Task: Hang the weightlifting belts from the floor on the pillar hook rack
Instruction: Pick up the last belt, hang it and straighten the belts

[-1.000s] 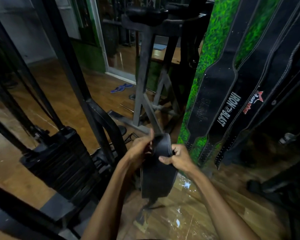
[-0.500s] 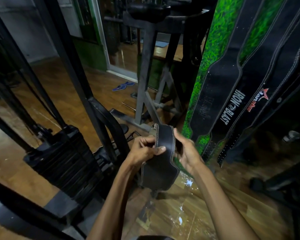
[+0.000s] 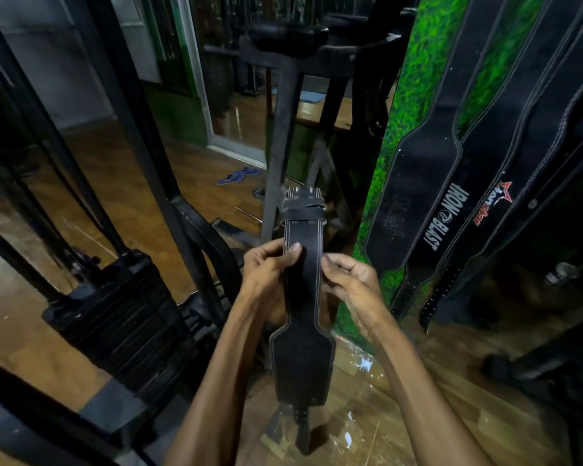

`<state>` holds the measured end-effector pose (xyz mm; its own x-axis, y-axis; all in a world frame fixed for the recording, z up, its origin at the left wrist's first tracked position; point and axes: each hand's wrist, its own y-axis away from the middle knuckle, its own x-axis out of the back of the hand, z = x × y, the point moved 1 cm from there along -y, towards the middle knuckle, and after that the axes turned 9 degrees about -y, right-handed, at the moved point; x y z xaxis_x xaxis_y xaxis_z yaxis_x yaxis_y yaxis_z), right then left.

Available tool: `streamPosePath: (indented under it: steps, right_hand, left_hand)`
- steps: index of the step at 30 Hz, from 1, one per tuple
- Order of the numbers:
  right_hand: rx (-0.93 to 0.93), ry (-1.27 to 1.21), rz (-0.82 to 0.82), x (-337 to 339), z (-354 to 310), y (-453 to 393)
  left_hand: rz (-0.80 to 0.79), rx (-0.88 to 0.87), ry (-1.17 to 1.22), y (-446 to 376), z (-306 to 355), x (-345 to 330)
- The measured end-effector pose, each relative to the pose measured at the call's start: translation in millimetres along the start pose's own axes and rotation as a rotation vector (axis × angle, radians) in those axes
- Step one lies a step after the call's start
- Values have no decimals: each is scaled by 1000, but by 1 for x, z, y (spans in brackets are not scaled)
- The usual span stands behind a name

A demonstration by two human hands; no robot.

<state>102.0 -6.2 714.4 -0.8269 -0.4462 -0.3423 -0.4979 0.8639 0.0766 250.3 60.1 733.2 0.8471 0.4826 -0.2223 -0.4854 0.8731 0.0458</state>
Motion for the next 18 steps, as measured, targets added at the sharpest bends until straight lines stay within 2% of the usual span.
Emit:
streamPosePath:
  steps: [6, 8, 10, 14, 17, 18]
  right_hand:
    - [260, 271, 106, -12, -32, -16]
    - [261, 306, 109, -12, -25, -12]
    - [233, 314, 95, -9, -16, -11]
    - [69, 429, 18, 2, -30, -16]
    - [167, 338, 122, 6, -66, -18]
    - [165, 278, 111, 4, -77, -20]
  left_hand:
    - [-92, -20, -5, 13, -1, -4]
    - [-105, -49, -9, 10, 9, 0]
    - [-45, -108, -106, 5, 13, 6]
    - [37, -116, -144, 10, -5, 7]
    - [37, -127, -178, 13, -17, 6]
    - [36, -138, -197, 12, -19, 5]
